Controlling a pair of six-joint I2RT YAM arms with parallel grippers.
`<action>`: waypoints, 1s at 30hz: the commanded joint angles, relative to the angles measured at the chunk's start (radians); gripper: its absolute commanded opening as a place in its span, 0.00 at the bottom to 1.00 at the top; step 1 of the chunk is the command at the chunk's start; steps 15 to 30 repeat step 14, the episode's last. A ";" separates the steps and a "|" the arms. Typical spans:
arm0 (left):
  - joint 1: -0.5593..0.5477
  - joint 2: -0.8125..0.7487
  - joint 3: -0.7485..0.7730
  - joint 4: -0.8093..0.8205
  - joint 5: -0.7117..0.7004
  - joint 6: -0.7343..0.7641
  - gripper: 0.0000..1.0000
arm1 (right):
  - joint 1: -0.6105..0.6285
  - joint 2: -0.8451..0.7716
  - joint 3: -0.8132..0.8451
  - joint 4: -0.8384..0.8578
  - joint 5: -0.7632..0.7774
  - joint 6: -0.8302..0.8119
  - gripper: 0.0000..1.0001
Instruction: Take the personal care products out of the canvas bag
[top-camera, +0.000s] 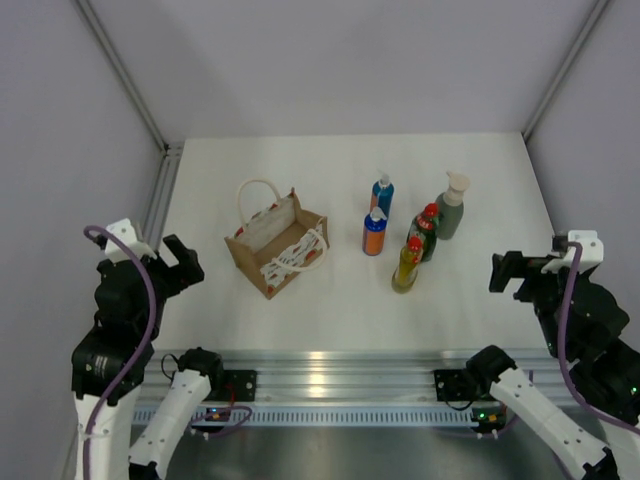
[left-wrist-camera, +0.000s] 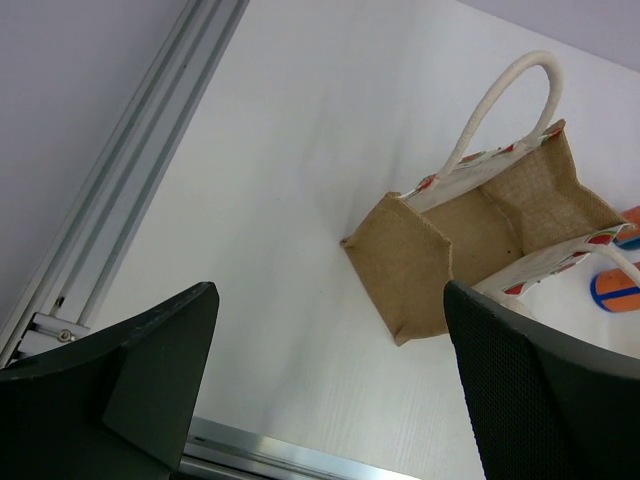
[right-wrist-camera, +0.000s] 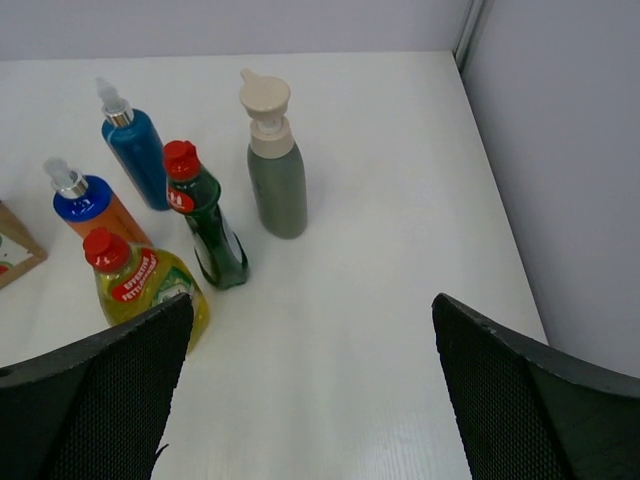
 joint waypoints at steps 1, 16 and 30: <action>-0.007 -0.058 -0.030 -0.008 -0.005 0.024 0.98 | -0.013 -0.037 0.055 -0.096 0.018 0.021 0.99; -0.007 -0.089 -0.032 -0.008 -0.020 0.013 0.98 | -0.013 -0.032 0.060 -0.103 0.057 0.027 0.99; -0.007 -0.089 -0.032 -0.008 -0.020 0.013 0.98 | -0.013 -0.032 0.060 -0.103 0.057 0.027 0.99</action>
